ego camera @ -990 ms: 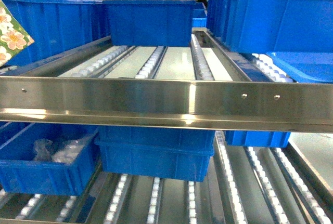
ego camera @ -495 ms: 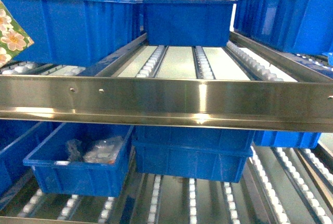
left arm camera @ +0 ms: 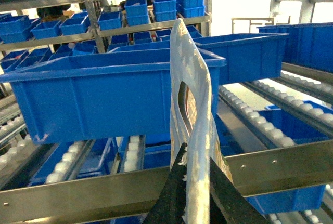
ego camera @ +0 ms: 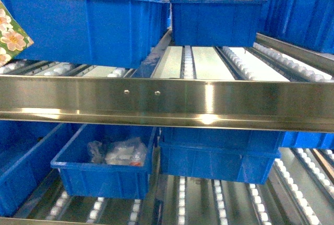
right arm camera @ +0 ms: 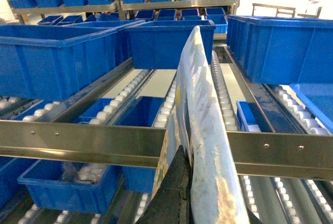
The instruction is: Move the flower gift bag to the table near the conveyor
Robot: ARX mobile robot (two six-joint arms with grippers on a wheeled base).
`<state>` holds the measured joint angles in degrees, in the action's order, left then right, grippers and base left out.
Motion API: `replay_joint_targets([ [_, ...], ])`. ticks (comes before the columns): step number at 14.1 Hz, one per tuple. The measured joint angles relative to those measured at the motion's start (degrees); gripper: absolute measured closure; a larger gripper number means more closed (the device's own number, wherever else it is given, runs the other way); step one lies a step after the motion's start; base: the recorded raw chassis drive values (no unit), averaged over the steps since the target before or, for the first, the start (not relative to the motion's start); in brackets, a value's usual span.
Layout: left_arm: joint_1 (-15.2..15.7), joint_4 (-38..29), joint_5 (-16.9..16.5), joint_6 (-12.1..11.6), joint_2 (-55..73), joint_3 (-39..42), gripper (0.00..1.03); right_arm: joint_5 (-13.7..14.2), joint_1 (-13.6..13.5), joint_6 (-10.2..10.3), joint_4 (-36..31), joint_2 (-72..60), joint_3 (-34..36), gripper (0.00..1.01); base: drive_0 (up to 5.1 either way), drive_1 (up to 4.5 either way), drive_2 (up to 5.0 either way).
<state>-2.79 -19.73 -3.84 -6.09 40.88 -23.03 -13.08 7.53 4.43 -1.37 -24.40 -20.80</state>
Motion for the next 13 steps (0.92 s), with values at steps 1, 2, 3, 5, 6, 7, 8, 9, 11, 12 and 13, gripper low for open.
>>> replay_joint_targets([
  [1,0.0,-0.1,0.0,0.0,-0.1,0.0,1.01,0.0,0.0,0.0,-0.1,0.1,0.0,0.99,-4.9,2.50,2.5],
  [2,0.0,0.0,0.0,0.0,0.0,0.0,1.01,0.0,0.0,0.0,0.0,0.0,0.0,0.99,-5.0,2.42,2.4],
  [3,0.1,0.0,0.1,0.0,0.0,0.0,1.01,0.0,0.0,0.0,0.0,0.0,0.0,0.99,-5.1,2.36,2.4],
  [5,0.1,0.0,0.2,0.0,0.0,0.0,1.01,0.0,0.0,0.0,0.0,0.0,0.0,0.99,-4.9,2.45,2.5],
  [6,0.1,0.0,0.1,0.0,0.0,0.0,1.01,0.0,0.0,0.0,0.0,0.0,0.0,0.99,-4.9,1.56,3.3],
  [7,0.1,0.0,0.2,0.0,0.0,0.0,1.01,0.0,0.0,0.0,0.0,-0.2,0.0,0.99,-4.8,1.63,3.4],
  [8,0.1,0.0,0.2,0.0,0.0,0.0,1.01,0.0,0.0,0.0,0.0,-0.2,0.0,0.99,-4.8,1.65,3.5],
  [9,0.1,0.0,0.2,0.0,-0.1,0.0,1.01,0.0,0.0,0.0,0.1,-0.2,0.0,0.99,-4.8,1.65,3.5],
  [11,0.1,0.2,0.2,0.0,0.1,0.0,1.01,0.0,0.0,0.0,0.0,-0.2,0.0,0.99,-4.8,1.65,3.5],
  [12,0.1,0.0,0.2,0.0,0.0,0.0,1.01,0.0,0.0,0.0,0.0,-0.2,0.0,0.99,-4.8,1.65,3.5],
  [13,0.1,-0.1,0.2,0.0,0.0,0.0,1.01,0.0,0.0,0.0,0.0,-0.2,0.0,0.99,-4.8,1.65,3.5],
])
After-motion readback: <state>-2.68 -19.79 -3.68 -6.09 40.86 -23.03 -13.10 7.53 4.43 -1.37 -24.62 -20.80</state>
